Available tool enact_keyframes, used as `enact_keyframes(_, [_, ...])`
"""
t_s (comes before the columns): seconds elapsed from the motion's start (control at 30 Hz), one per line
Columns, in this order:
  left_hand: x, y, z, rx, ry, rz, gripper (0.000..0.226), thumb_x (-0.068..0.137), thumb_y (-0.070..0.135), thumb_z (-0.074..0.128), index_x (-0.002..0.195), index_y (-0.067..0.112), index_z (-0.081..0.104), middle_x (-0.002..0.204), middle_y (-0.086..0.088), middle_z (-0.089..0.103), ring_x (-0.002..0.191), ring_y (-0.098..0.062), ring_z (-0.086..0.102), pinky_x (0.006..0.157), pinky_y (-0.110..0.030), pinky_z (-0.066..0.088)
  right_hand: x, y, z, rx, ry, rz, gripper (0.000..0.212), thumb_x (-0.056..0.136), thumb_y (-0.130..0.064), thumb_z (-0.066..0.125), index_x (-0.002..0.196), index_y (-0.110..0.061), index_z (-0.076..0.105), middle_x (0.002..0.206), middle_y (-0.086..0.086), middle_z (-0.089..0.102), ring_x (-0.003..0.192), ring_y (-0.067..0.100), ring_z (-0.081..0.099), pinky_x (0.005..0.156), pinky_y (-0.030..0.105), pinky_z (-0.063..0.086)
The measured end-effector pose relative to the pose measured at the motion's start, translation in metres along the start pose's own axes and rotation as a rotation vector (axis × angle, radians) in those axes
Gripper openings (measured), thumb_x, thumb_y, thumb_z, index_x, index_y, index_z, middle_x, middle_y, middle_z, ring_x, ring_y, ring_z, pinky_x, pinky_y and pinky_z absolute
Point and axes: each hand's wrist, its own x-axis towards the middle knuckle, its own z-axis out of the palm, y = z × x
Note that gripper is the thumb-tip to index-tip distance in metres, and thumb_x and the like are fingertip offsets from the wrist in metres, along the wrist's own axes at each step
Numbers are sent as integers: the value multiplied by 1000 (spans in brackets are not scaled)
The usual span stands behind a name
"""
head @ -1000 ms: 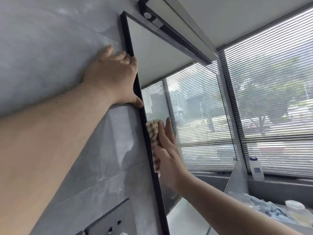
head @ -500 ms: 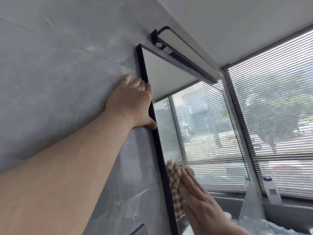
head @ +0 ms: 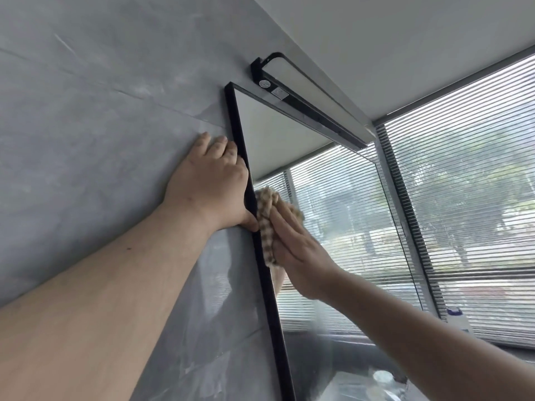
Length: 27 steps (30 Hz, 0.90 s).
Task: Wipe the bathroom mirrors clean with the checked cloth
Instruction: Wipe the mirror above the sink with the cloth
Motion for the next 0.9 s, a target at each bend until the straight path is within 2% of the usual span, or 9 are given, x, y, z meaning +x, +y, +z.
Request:
enact_keyframes(0.1, [-1,0,-1,-5,8,2,123,59,91,55,147,6,38,158,-12,34,150,-28,21,123,-47,8,21,1,-2,27,29,53,61,99,-33,26,157,-21,11,165,-6,-1,140,-16,-17,120,17,-6])
enact_keyframes(0.2, [-3,0,-3,-22,1,-1,126,56,93,55,147,7,39,158,-9,35,150,-27,21,123,-46,8,10,3,1,16,14,47,59,101,-37,26,154,-24,4,164,-7,-3,136,-21,-20,112,6,-11])
enact_keyframes(0.27, [-3,0,-4,-22,-14,-4,129,54,94,55,149,7,37,159,-8,33,150,-27,20,124,-47,7,-14,8,9,-15,-6,23,59,99,-46,20,150,-28,-4,164,-6,-7,142,-13,-18,116,10,-10])
enact_keyframes(0.37, [-3,0,-4,-5,-28,6,130,56,94,54,150,7,34,160,-9,31,151,-27,18,124,-47,7,-60,20,24,-100,-28,-50,61,103,-45,19,153,-30,-12,165,-3,-11,150,4,-13,120,18,-7])
enact_keyframes(0.47, [-3,-1,-4,14,-35,12,129,58,93,53,151,7,32,161,-8,30,152,-27,17,124,-48,7,-86,25,28,-151,-99,-45,62,103,-49,17,152,-34,-19,160,-18,-25,149,5,-18,117,14,-13])
enact_keyframes(0.53, [-2,-2,-4,18,-34,19,127,60,92,54,151,7,32,161,-8,30,152,-28,16,124,-48,7,-82,22,22,-140,-121,-32,63,100,-53,17,151,-35,-16,155,-27,-29,148,1,-20,114,11,-16])
enact_keyframes(0.63, [-2,-2,-4,17,-38,24,125,61,91,53,151,8,32,161,-8,29,152,-28,16,124,-48,7,-62,16,9,-134,-142,-59,63,98,-52,18,150,-38,-15,154,-30,-30,146,-2,-22,114,11,-17])
enact_keyframes(0.73, [-2,-1,-4,26,-43,19,125,62,92,52,152,9,30,162,-8,28,152,-27,15,124,-48,6,-35,12,-4,-130,-165,-102,66,97,-47,21,153,-33,-13,161,-15,-24,148,1,-21,120,21,-11])
enact_keyframes(0.9, [-2,0,-4,8,-38,20,120,64,89,54,152,9,32,162,-7,29,152,-27,15,124,-47,4,23,7,-21,-97,-116,-157,68,96,-37,30,153,-23,-5,164,-1,-13,148,1,-18,119,17,-11])
